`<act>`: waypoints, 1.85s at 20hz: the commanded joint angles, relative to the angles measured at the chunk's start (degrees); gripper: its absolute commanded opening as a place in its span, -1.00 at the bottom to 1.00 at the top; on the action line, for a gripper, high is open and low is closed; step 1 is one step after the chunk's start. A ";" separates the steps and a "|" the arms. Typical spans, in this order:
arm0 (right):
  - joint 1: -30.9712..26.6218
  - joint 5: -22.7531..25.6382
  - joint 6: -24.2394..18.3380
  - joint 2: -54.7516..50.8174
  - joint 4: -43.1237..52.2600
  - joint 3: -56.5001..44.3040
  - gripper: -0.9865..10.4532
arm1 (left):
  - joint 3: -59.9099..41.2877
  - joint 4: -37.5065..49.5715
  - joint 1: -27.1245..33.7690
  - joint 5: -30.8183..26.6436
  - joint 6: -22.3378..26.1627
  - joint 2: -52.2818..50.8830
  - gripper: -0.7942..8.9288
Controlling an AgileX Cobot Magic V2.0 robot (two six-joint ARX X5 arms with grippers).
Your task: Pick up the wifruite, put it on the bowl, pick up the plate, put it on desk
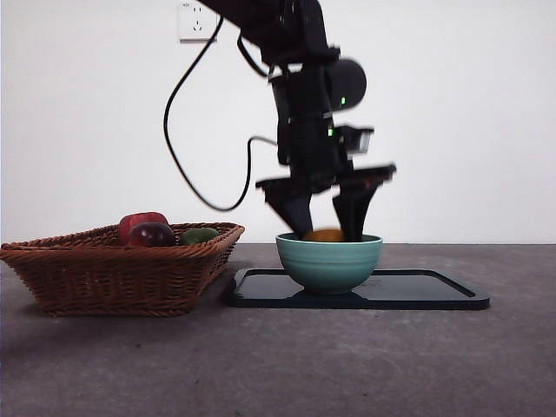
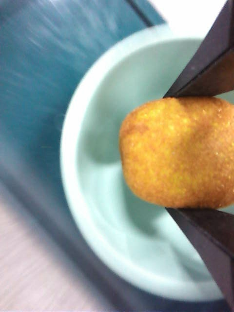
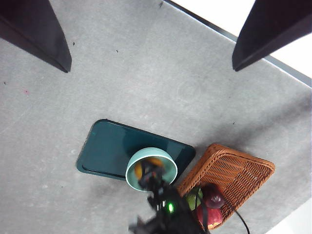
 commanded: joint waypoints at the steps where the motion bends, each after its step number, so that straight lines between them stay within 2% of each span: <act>1: 0.26 0.00 0.52 0.17 -2.82 0.76 0.17 | 7.06 -3.50 -0.68 -0.28 0.44 1.70 -0.33; 6: 0.26 -0.02 0.55 0.17 -2.73 0.76 0.17 | 20.39 -16.46 -0.68 -0.33 -0.46 1.57 -0.34; 12: 0.26 0.02 0.00 0.17 -2.75 0.76 0.17 | 18.80 -18.95 -0.35 -0.28 -3.17 -6.08 -0.34; 14: 0.26 0.00 0.02 0.17 -2.80 0.76 0.17 | 13.81 -19.12 -0.35 -0.35 -3.15 -10.62 -0.34; 17: 0.26 -0.02 0.15 0.17 -2.82 0.76 0.17 | 1.27 -19.12 0.39 -5.84 -4.20 -18.78 -0.33; 25: 0.26 -0.02 0.15 0.17 -2.75 0.76 0.17 | -30.01 -17.84 9.77 -6.25 -8.92 -37.20 -0.33; 28: 0.26 -0.04 0.17 0.17 -2.64 0.76 0.17 | -40.57 -9.35 13.00 -6.23 -9.99 -41.51 -0.34; 32: 0.26 -0.07 0.42 0.17 -2.21 0.76 0.17 | -50.58 2.43 15.67 -6.25 -10.51 -42.05 -0.34; 34: 0.26 -0.07 0.48 0.17 -2.19 0.76 0.17 | -53.90 8.76 16.52 -6.25 -10.67 -41.94 -0.34; 37: 0.26 -0.07 0.63 0.17 -2.12 0.76 0.17 | -55.10 12.94 17.33 -6.25 -10.54 -40.63 -0.34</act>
